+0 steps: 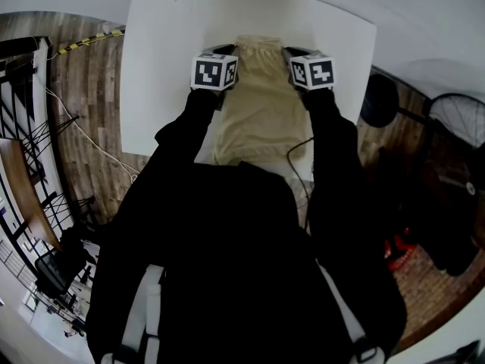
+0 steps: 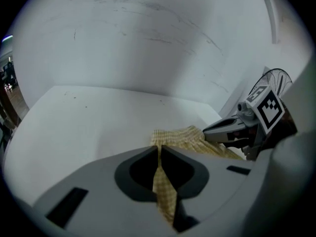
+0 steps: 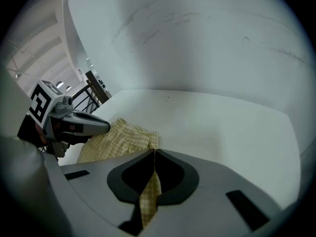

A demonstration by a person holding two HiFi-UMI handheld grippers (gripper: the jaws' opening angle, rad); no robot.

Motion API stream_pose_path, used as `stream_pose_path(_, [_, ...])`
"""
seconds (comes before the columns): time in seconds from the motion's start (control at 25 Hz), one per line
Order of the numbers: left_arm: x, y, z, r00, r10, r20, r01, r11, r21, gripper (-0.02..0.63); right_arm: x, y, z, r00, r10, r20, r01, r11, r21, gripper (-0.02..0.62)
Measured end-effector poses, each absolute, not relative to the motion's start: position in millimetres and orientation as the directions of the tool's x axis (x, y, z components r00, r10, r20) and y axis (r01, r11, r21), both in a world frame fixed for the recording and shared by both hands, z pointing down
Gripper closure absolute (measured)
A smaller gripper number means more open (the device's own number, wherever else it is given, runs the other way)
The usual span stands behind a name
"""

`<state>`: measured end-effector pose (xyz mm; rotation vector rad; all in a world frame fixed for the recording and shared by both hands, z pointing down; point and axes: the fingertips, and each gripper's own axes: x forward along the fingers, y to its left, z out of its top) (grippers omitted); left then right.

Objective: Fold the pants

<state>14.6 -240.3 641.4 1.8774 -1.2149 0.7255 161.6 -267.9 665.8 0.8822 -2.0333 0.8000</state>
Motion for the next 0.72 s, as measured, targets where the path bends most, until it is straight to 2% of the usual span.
stream_pose_path(0.08, [14,-240,639,0.385,-0.488,0.783,-0.921,-0.258,0.292,0.597,161,-268,662,-0.464,-0.324,0.824,-0.787,0.577,-0.216,0.588])
stream_pose_path(0.72, [13,-211,609,0.407,-0.525,0.747,-0.907,-0.331,0.261,0.6,156,-242,613,-0.496,-0.386,0.777,-0.761,0.625,-0.175,0.589])
